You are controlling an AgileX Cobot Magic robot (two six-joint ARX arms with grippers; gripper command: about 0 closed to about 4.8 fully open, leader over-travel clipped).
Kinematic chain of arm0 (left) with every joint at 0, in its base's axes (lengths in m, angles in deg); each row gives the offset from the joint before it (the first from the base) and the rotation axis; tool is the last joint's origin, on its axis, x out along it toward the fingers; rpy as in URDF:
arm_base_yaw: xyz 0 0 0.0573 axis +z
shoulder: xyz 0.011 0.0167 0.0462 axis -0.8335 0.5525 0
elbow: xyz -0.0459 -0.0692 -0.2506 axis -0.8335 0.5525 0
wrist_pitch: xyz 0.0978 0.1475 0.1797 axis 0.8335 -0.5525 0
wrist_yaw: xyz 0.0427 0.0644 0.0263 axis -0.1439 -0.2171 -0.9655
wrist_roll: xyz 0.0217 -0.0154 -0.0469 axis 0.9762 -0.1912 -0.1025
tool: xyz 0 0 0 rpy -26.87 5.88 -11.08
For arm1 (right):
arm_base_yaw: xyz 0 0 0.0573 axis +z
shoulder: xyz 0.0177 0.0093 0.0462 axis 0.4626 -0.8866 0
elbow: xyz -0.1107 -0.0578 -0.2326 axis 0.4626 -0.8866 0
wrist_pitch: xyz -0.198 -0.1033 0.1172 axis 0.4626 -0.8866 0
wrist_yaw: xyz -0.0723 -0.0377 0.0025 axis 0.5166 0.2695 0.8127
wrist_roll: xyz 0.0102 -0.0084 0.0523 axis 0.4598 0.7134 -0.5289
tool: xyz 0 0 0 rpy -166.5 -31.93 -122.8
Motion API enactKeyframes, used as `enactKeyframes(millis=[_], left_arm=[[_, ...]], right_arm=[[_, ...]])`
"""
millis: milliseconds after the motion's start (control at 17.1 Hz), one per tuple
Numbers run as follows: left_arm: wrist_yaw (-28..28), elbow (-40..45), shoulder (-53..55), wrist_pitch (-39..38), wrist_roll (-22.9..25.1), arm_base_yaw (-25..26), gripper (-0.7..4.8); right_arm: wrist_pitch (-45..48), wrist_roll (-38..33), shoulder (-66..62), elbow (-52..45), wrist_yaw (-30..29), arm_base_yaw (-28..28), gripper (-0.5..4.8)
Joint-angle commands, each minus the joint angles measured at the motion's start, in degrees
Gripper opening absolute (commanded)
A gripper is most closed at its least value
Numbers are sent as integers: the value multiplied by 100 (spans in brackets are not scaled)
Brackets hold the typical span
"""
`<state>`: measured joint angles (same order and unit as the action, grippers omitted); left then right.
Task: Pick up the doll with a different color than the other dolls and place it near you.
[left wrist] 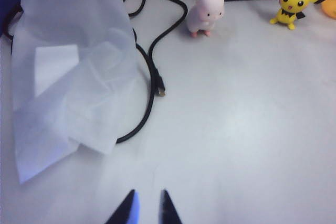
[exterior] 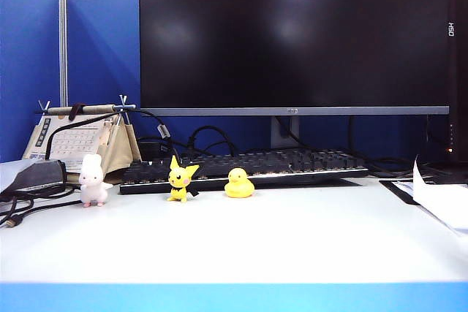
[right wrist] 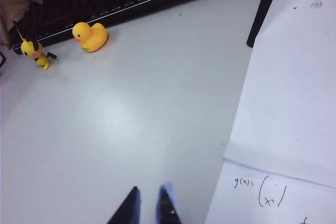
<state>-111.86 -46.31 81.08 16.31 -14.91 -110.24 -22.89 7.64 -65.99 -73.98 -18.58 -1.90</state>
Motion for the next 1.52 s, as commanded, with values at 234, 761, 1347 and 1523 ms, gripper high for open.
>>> enactKeyframes(millis=[234, 761, 1347, 1523], left_arm=[[308, -31, 70, 3821, 2771, 4, 218], [1838, -782, 3781, 5510, 2275, 1838, 385], [2433, -2017, 7121, 6028, 977, 2319, 404], [2518, -2044, 7600, 6161, 610, 2406, 404]], right_arm=[[-92, 15, -7, -2, 11, 0, 53], [-90, 15, -7, -2, 11, -2, 53], [-90, 15, 11, -2, 28, 0, 53], [-90, 15, 13, -2, 13, 0, 53]])
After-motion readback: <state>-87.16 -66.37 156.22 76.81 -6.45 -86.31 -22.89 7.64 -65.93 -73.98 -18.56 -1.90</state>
